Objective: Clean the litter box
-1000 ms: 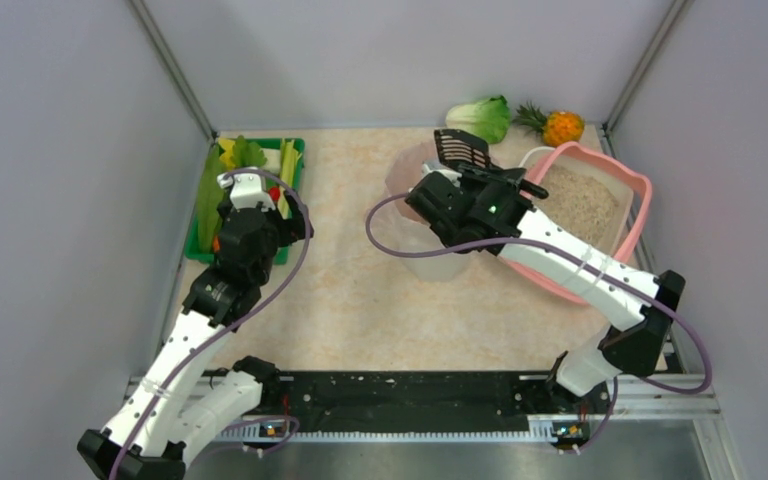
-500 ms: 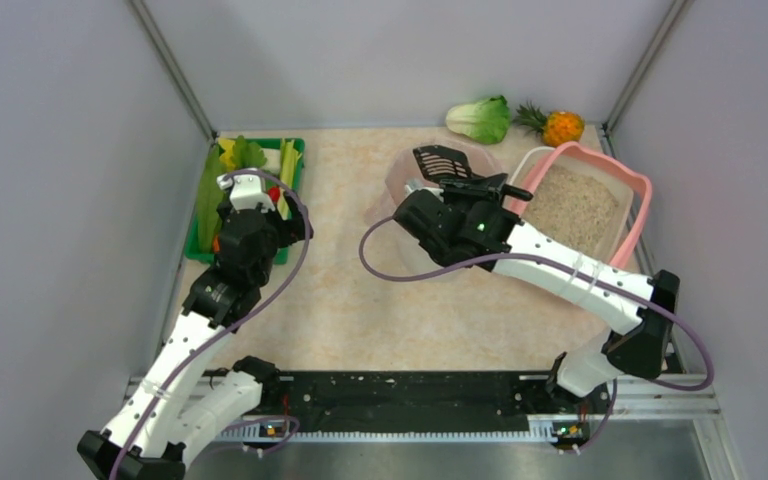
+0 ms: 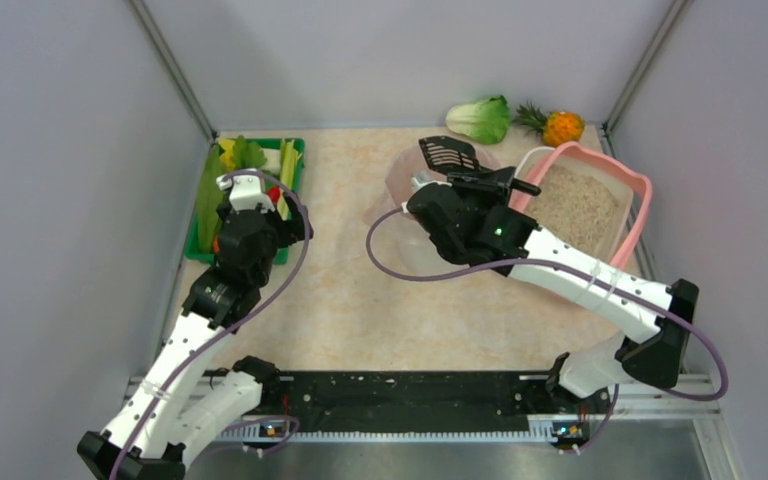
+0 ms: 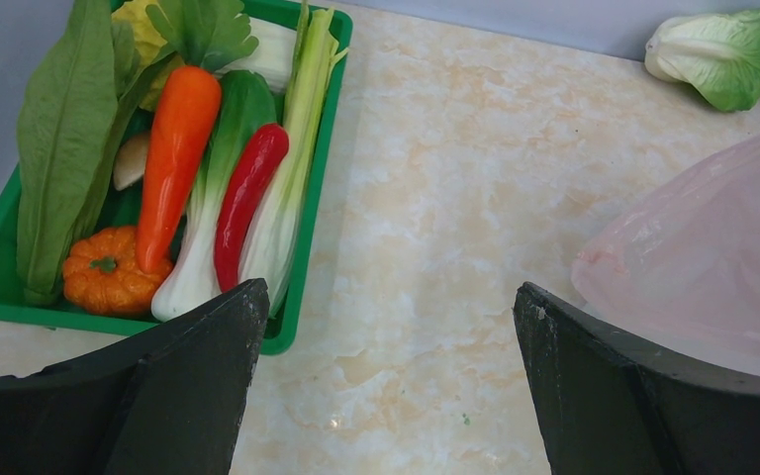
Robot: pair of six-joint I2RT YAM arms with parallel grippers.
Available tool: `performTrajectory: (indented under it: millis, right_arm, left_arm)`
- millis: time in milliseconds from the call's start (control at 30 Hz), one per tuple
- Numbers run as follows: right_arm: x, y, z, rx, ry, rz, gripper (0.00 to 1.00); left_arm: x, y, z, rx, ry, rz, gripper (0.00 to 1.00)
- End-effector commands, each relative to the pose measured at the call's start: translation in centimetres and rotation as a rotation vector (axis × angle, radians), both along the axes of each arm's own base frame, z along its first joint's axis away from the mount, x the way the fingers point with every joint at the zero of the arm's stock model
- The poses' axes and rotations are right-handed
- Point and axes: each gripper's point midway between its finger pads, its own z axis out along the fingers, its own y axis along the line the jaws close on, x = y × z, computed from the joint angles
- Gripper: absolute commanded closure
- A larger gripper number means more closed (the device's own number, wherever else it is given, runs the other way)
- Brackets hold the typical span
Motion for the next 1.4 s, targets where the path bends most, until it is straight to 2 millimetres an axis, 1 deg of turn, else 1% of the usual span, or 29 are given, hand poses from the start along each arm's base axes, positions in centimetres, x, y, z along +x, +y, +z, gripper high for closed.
performTrajectory:
  millis: [0,33,67,100,133,200,233,267,300,400,500,567,600,700,800,933,1133,1200,1367]
  right_arm:
    - [0.1,-0.3,2.8,0.121,-0.112,-0.006,1.0]
    - [-0.1,0.1,2.6,0.098,-0.103,0.006,1.0]
    - [-0.2,0.0,2.6,0.075,-0.108,-0.004,1.0]
    - [-0.1,-0.2,2.9,0.096,-0.126,-0.015,1.0]
    - [0.1,0.1,2.8,0.133,-0.127,0.006,1.0]
    - [-0.1,1.2,1.6,0.143,-0.1,0.059,1.0]
    - [-0.1,1.1,1.3,0.133,-0.101,0.048,1.0]
    - [0.0,0.6,1.4,0.158,-0.111,0.034,1.0]
    - [0.1,0.3,1.6,0.194,-0.12,0.031,1.0]
    - [0.2,0.8,1.4,0.324,-0.122,0.064,1.0]
    - [0.3,1.0,0.5,0.46,-0.077,0.072,1.0]
    - [0.4,1.2,-0.7,0.543,-0.012,0.078,1.0]
    - [0.4,1.3,-0.9,0.581,-0.002,0.073,1.0]
    - [0.2,1.7,-2.3,0.658,0.073,0.08,1.0]
    - [-0.2,2.3,-2.8,0.758,0.145,0.089,1.0]
    - [-0.8,2.8,-2.0,0.891,0.202,0.105,1.0]
    - [-2.4,4.7,0.2,1.047,0.28,0.196,1.0]
    - [-3.0,5.5,0.2,1.067,0.335,0.218,1.0]
    - [-5.1,8.0,-0.7,1.124,0.519,0.262,1.0]
  left_arm:
    - [0.1,0.1,1.4,-0.026,-0.056,0.01,0.01]
    - [0.1,0.1,1.4,-0.026,-0.056,0.008,0.01]
    - [0.1,0.1,1.4,-0.027,-0.057,0.007,0.01]
    - [0.1,0.0,1.3,-0.026,-0.055,0.006,0.01]
    - [0.1,0.1,1.3,-0.026,-0.055,0.008,0.01]
    - [0.2,0.0,1.4,-0.031,-0.059,0.007,0.01]
    - [0.3,-0.1,1.4,-0.032,-0.059,0.003,0.01]
    - [0.3,-0.1,1.5,-0.032,-0.058,0.002,0.01]
    - [0.3,-0.2,1.4,-0.03,-0.058,0.002,0.01]
    - [0.3,-0.1,1.4,-0.028,-0.057,0.003,0.01]
    - [0.4,-0.2,1.5,-0.03,-0.059,0.002,0.01]
    - [0.4,-0.2,1.6,-0.032,-0.06,0.002,0.01]
    - [0.4,-0.2,1.7,-0.033,-0.061,0.003,0.01]
    - [0.3,-0.2,1.7,-0.035,-0.059,0.002,0.01]
    - [0.2,-0.2,1.8,-0.042,-0.059,0.002,0.01]
    - [0.2,-0.3,2.1,-0.054,-0.062,-0.004,0.01]
    - [0.0,-0.6,2.6,-0.077,-0.065,-0.014,0.01]
    - [-0.1,-0.6,2.8,-0.083,-0.067,-0.014,0.01]
    - [-0.6,-0.5,3.1,-0.102,-0.062,-0.013,0.01]
